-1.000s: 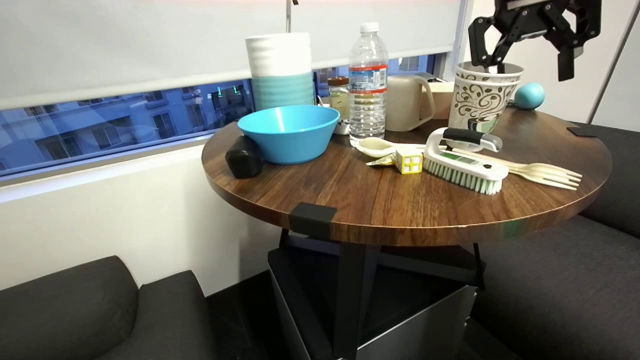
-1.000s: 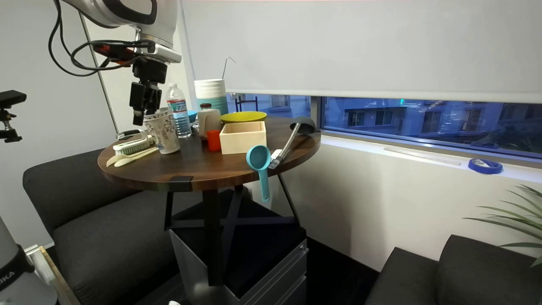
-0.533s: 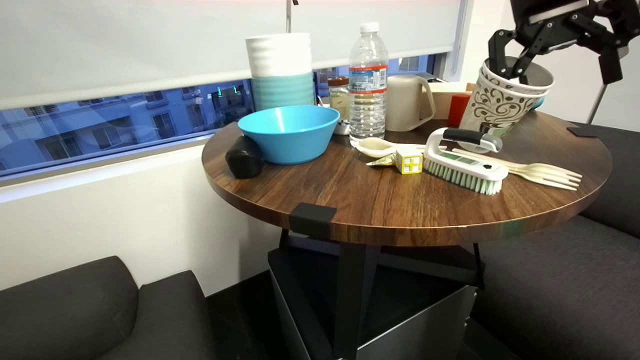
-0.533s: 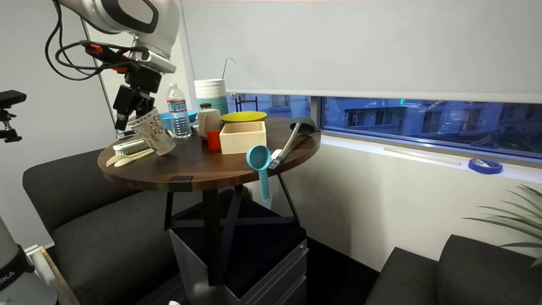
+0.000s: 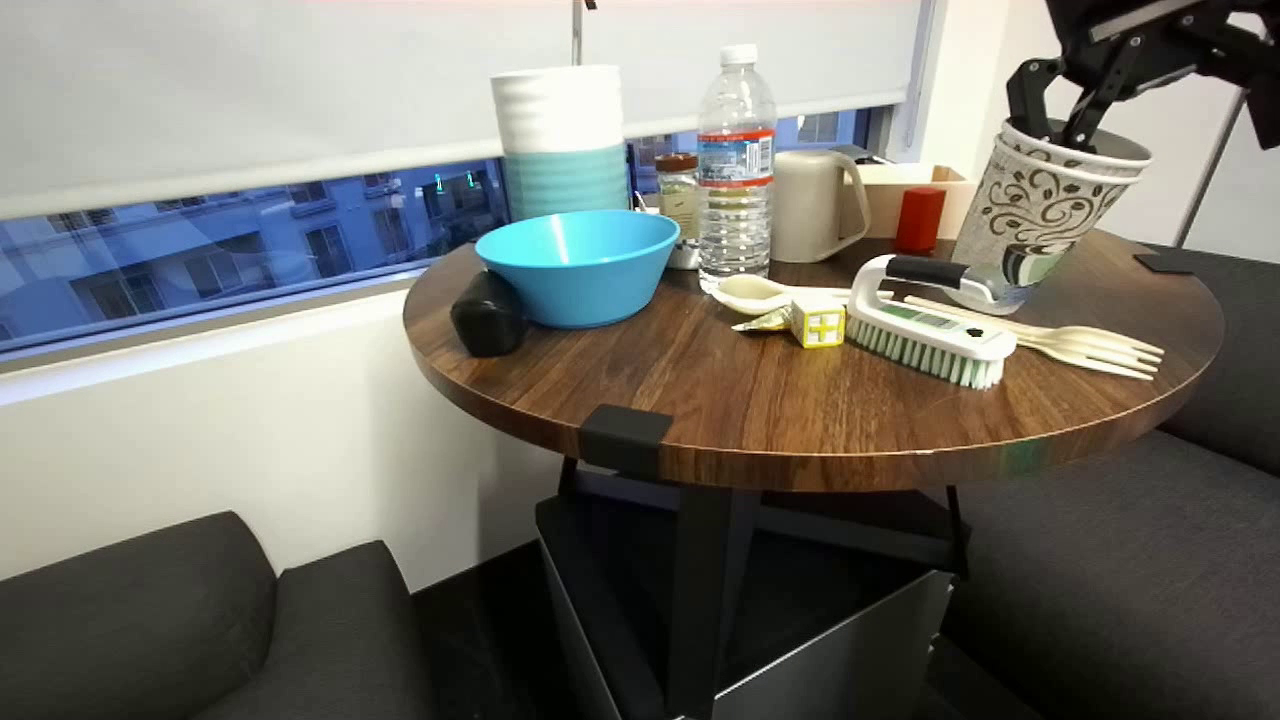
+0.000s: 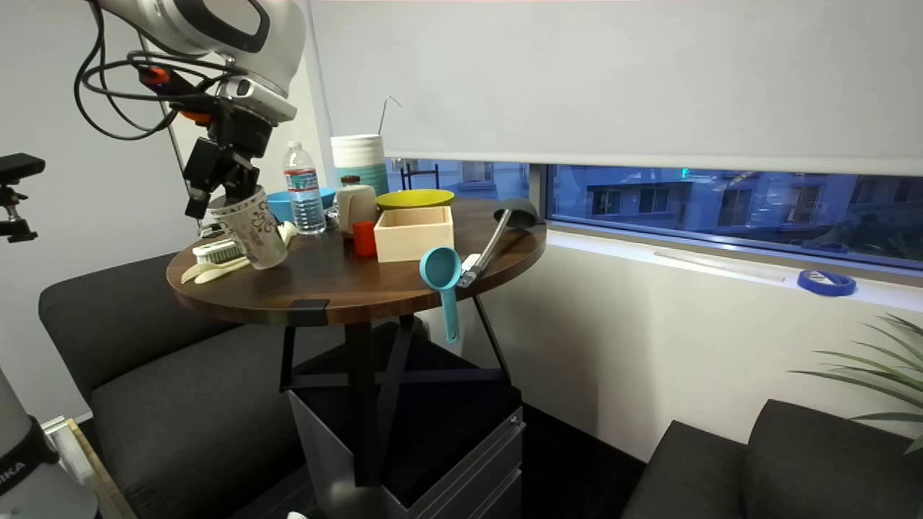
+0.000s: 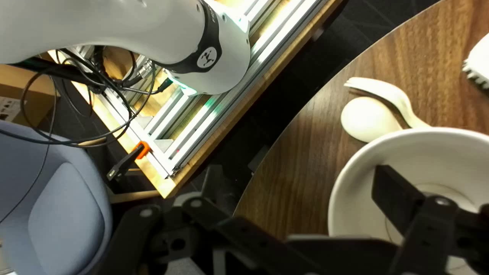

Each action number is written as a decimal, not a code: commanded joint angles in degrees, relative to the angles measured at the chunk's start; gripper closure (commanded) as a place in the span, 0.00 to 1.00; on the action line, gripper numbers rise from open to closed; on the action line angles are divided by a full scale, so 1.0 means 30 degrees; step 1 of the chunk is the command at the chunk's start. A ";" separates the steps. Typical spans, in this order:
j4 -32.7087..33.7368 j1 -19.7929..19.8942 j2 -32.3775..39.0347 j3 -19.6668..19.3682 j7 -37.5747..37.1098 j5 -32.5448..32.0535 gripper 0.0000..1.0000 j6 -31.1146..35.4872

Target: Place the two coffee cups upside down

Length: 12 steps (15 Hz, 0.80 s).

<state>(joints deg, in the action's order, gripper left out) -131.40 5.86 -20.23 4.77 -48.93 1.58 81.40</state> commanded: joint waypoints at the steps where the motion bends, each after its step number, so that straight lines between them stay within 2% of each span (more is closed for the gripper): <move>1: -0.0323 -0.0160 -0.0265 0.0019 -0.0288 -0.0682 0.00 0.2294; 3: -0.1002 -0.0095 -0.0423 -0.0085 -0.0556 -0.0394 0.00 0.4642; 5: -0.1412 0.0019 -0.0416 -0.0149 -0.1079 -0.0343 0.00 0.6023; 7: -0.1728 0.0145 -0.0529 -0.0162 -0.1726 -0.0639 0.00 0.6373; 12: -0.2121 0.0572 -0.1488 -0.0091 -0.4428 -0.1556 0.00 0.5456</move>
<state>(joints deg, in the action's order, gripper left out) -136.04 6.91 -21.09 4.25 -57.25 -0.92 98.74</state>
